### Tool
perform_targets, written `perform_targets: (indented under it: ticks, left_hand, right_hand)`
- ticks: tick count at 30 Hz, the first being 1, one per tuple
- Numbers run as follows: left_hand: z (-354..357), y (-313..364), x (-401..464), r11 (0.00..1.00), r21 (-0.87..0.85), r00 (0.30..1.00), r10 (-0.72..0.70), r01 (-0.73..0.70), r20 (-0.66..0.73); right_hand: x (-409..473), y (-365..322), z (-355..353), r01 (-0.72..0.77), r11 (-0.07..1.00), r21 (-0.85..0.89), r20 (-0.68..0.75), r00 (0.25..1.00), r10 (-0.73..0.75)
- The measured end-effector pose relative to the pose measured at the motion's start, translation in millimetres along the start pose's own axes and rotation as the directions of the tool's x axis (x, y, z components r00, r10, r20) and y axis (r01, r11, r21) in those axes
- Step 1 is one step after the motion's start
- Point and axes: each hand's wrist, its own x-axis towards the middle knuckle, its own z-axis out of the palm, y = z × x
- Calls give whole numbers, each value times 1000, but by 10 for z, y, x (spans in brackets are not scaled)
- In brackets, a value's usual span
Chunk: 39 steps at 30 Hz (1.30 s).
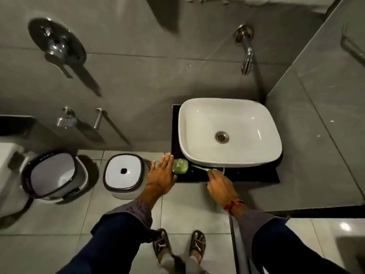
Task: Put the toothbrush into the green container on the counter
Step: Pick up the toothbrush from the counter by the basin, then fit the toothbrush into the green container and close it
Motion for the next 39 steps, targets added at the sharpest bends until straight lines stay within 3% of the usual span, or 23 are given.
perform_targets:
  ticks: [2, 4, 9, 13, 19, 25, 28, 31, 39]
  left_hand:
    - [61, 18, 7, 1000, -24, 1000, -11, 11, 13]
    - [139, 33, -1, 999, -41, 1000, -12, 11, -15]
    - [180, 79, 51, 997, -76, 996, -8, 1, -93]
    - [221, 96, 52, 993, -115, 996, -5, -5, -91]
    - [204, 66, 85, 985, -173, 997, 4, -18, -80]
    - [156, 52, 103, 979, -200, 997, 15, -29, -71]
    - [161, 76, 109, 975, -222, 998, -2, -11, -61]
    - [185, 88, 104, 976, -218, 998, -16, 1, -68]
    - [254, 110, 57, 975, -223, 996, -45, 26, -81]
  right_hand:
    - [55, 83, 87, -117, 990, 79, -57, 991, 122]
    - [88, 141, 168, -177, 984, 2, -97, 980, 176]
    - [295, 158, 305, -207, 965, -160, -121, 974, 189]
    - [364, 175, 427, -217, 958, -186, -162, 969, 188]
    - [148, 169, 360, -110, 990, 90, -265, 955, 130]
    - [-121, 107, -79, 109, 884, 454, -525, 835, 167]
    - [-59, 6, -350, 193, 835, 516, -581, 795, 176]
    - [74, -131, -527, 185, 810, 556, -572, 792, 212]
    - [293, -331, -571, 123, 839, 530, -458, 874, 161]
